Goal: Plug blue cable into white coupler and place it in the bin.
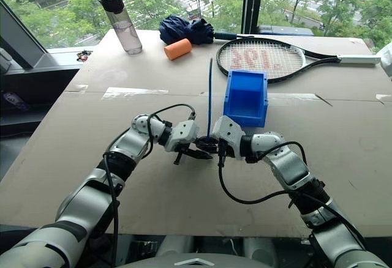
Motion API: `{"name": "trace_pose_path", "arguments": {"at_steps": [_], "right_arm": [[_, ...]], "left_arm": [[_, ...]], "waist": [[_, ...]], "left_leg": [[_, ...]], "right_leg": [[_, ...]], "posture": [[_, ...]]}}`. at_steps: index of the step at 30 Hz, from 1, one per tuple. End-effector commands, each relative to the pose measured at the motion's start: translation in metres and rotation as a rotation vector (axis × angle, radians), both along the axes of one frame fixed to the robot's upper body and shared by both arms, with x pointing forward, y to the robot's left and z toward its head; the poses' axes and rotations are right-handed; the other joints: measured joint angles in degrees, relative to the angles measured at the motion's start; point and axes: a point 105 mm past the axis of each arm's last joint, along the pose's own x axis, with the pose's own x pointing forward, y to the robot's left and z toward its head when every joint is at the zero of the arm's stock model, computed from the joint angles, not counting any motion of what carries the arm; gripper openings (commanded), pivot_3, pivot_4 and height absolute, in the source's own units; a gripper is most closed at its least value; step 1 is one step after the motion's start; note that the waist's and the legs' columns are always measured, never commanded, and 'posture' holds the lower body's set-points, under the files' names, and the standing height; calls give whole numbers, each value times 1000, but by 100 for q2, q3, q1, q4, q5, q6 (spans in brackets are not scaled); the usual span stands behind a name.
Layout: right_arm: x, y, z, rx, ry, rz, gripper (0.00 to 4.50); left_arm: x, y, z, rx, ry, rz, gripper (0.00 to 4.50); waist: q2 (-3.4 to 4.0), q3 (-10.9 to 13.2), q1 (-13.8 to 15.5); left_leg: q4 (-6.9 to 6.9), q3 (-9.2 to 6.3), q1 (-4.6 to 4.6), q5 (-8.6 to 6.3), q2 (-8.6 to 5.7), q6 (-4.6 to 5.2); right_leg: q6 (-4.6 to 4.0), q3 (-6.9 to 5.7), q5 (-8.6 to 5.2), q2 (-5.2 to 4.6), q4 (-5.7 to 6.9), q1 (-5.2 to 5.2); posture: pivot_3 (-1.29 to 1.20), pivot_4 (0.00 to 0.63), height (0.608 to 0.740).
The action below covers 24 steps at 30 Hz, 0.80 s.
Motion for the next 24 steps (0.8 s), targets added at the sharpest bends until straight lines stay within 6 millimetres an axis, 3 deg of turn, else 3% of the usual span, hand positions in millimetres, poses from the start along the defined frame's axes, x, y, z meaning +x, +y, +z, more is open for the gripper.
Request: {"name": "trace_pose_path", "arguments": {"at_steps": [1, 7, 8, 11, 13, 14, 15, 17, 21, 24], "right_arm": [[-3, -13, -51, -180, 87, -44, 0], [-6, -12, -67, -181, 161, -69, 0], [-5, -11, -63, -141, 169, -79, 0], [1, -10, -38, -13, 134, -124, 0], [5, -14, -17, 66, 106, -167, 0], [6, -20, 4, 130, 92, -202, 0], [4, -28, 30, 206, 81, -235, 0], [0, -41, 67, 295, 81, -287, 0], [-5, -56, 101, 328, 119, -295, 0], [21, -71, 127, 346, 163, -383, 0]], "left_arm": [[1, -9, 14, -44, -50, -23, 597], [1, -11, 16, -60, -50, -10, 597], [-1, -9, 17, -65, -37, -16, 1097], [2, 0, 26, -101, -30, 59, 2225], [2, 9, 33, -136, -20, 141, 3202], [-2, 23, 37, -155, 2, 208, 3494], [-8, 38, 40, -180, 17, 282, 4057], [-20, 56, 46, -209, 27, 393, 4057], [-35, 56, 57, -265, 25, 481, 4057], [-43, 48, 66, -326, 10, 527, 4057]], "waist": [[-2, -5, -3], [-7, -42, -15], [-7, -43, -16], [-6, -44, -15], [-3, -42, -20], [-2, -42, -32], [3, -38, -63], [14, -28, -108], [15, -15, -31], [15, -15, 0]], "left_leg": [[0, 1, 1, 0, 0, 0], [1, -1, 15, 0, 3, 0], [1, -2, 18, 0, 4, 0], [1, -6, 18, 0, 6, 0], [1, -6, 16, 0, 7, 0], [0, -6, 15, 0, 9, 0], [0, -5, 13, 0, 10, 0], [-8, -16, 2, 0, 22, 0], [-11, -29, -11, 0, 32, -1], [-9, -23, -2, 0, 29, -1]], "right_leg": [[0, 0, 0, 0, 0, 1], [-1, 2, -1, 5, 16, 4], [-2, 2, -1, 6, 19, 6], [-2, 0, -2, 9, 22, 6], [-2, 1, -2, 9, 22, 4], [-2, 3, -1, 8, 23, 2], [-2, 4, -1, 9, 25, -2], [-1, 18, -1, 10, 33, -28], [-1, 7, 0, 3, 25, -35], [-10, 10, -5, -1, 19, -22]], "posture": [[0, 150, 740], [0, 150, 740], [0, 150, 740], [0, 150, 740], [0, 150, 740], [0, 150, 740], [0, 150, 740], [0, 150, 740], [0, 150, 740], [0, 150, 740]]}}
